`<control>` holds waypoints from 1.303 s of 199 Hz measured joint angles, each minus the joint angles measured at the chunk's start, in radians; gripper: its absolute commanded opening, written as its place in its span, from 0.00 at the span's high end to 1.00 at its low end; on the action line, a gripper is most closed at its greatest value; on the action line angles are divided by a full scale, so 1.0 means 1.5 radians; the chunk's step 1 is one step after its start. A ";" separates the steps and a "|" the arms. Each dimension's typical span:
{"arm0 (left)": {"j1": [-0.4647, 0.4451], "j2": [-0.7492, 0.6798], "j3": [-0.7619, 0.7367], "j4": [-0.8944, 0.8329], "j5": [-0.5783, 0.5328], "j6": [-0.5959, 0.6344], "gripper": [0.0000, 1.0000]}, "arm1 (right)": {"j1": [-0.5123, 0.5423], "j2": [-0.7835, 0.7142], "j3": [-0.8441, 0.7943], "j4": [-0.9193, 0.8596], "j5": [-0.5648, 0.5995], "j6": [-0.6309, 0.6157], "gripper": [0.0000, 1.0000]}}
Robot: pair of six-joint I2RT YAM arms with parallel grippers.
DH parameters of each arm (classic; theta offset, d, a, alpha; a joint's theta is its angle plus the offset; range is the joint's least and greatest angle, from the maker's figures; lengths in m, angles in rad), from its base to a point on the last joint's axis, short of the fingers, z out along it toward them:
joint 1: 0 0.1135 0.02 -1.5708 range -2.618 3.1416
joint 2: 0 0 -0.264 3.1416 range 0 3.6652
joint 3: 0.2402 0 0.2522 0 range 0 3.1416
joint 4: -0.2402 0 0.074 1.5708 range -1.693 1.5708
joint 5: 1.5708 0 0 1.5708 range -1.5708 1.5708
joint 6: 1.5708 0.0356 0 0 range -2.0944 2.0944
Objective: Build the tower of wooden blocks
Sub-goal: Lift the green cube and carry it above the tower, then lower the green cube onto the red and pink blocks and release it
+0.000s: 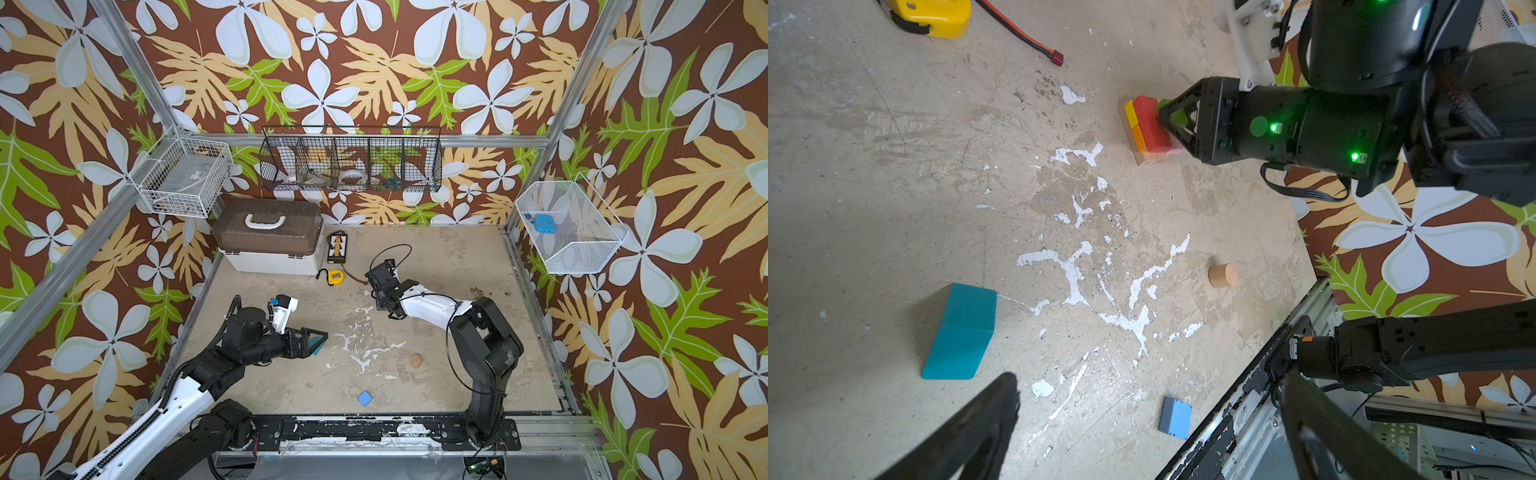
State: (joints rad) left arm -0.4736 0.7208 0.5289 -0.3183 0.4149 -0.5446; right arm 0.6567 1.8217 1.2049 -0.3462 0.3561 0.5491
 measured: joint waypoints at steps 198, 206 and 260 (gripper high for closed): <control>0.000 -0.001 -0.001 0.000 0.000 0.000 0.00 | -0.011 0.002 -0.008 0.013 -0.017 0.003 0.64; 0.000 -0.001 -0.001 0.000 0.000 0.000 0.00 | -0.011 0.002 -0.008 0.014 -0.019 0.003 0.63; 0.000 -0.001 -0.001 0.000 0.000 0.000 0.00 | -0.011 0.002 -0.009 0.019 -0.027 0.003 0.61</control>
State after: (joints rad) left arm -0.4740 0.7200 0.5278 -0.3183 0.4149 -0.5449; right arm 0.6395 1.8248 1.1912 -0.3180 0.3153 0.5541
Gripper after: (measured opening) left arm 0.997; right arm 0.392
